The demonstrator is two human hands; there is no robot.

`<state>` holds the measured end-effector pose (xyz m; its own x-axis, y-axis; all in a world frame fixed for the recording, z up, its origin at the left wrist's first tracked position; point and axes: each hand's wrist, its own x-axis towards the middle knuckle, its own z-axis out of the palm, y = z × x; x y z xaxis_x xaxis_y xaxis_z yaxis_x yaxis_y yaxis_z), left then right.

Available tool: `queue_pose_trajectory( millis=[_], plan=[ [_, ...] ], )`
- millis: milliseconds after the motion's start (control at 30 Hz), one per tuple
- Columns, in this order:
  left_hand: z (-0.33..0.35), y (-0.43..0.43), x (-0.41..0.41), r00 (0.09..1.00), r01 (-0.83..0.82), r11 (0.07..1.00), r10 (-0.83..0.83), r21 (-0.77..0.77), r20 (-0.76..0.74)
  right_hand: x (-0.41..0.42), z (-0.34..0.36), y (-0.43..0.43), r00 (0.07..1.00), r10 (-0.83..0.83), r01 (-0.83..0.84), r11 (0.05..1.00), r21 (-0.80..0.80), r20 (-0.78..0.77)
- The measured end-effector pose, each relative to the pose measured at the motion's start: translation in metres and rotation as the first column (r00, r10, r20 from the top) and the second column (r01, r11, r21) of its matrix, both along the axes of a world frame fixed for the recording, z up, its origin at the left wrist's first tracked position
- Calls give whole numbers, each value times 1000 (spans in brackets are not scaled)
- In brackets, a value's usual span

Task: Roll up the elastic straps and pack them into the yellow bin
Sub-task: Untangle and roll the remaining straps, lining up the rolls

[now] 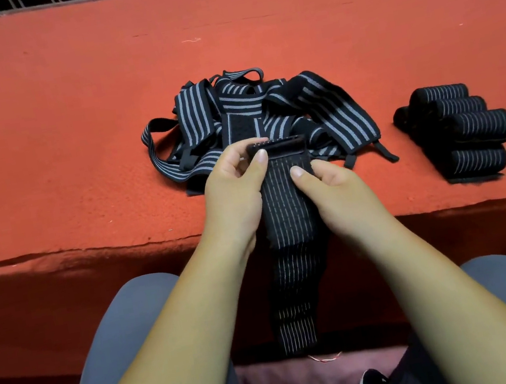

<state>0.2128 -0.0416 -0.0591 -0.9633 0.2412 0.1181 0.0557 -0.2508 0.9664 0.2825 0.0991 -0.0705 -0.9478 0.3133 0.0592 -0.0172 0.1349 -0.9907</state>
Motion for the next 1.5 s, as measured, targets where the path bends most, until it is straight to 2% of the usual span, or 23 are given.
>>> queue_pose_trajectory(
  millis=[167, 333, 800, 1000, 1133, 1233, 1300, 1367, 1500],
  plan=[
    [-6, -6, 1, 997, 56, 996, -60, -76, -50, 1, 5, 6, 996, -66, 58, 990, -129, -60],
    [-6, -8, 8, 990, 137, 987, -139, -90, -25, 2, 7, 9, 981, -84, 79, 996, -33, -174],
    [-2, -12, 14, 974, 221, 974, -222, -46, -35, 4, 2, 7, 966, -200, 195, 980, -52, -162],
    [-6, -11, 11, 989, 120, 987, -129, -108, -71, 4, 4, 7, 972, -163, 163, 987, -12, -168],
    [-7, -11, 6, 994, 93, 992, -97, -82, -49, 0, 1, 7, 978, -126, 120, 992, -45, -163],
    [-9, -11, 4, 994, 81, 993, -87, -86, -72, -3, -3, 8, 978, -130, 129, 991, -20, -164],
    [-10, -12, 2, 994, 77, 993, -84, -84, -75, -4, -5, 9, 982, -106, 116, 992, 57, -157],
    [-11, -13, 1, 994, 104, 994, -105, -41, -37, -4, -7, 9, 983, -90, 119, 977, 178, -161],
    [-11, -13, 1, 988, 130, 990, -134, 59, 70, -3, -9, 11, 981, -78, 116, 970, 215, -177]
  ],
)
